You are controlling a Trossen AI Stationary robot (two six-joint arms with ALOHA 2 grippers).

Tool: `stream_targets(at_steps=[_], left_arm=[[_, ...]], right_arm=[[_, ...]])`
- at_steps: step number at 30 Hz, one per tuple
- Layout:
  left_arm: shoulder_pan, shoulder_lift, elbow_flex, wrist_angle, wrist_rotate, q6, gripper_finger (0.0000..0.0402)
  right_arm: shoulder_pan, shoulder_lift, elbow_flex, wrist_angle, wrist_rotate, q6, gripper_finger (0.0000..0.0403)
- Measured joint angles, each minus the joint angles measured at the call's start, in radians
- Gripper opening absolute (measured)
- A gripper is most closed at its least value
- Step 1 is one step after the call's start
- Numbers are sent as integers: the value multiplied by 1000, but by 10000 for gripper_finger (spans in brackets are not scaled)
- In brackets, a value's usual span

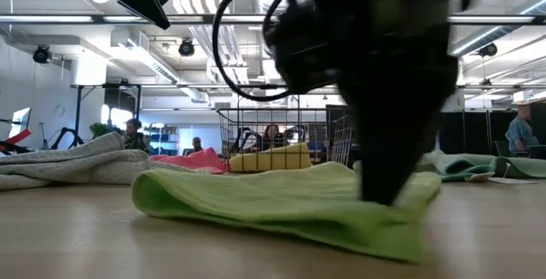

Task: Fold microfiber towels
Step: Fold the green towel

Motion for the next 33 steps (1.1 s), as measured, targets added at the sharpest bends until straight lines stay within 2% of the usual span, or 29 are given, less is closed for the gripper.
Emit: stream_targets(at_steps=[5, 10, 15, 18, 26, 33], left_arm=[[0, 0, 0, 0, 14, 0, 72], [0, 4, 0, 1, 27, -6, 114], [-1, 12, 0, 4, 49, -89, 161], [-13, 31, 2, 5, 74, -103, 172], [-107, 200, 32, 130, 80, -20, 173], [-203, 378, 49, 312, 78, -19, 173]], right_arm=[[64, -19, -1, -107, 4, 6, 9], [107, -47, -5, -164, 12, 5, 9], [137, -126, -8, -167, 113, 4, 8], [164, -182, -7, -166, 206, -6, 9], [269, -267, -18, -190, 433, -4, 9], [342, -255, -39, -197, 454, 102, 36]])
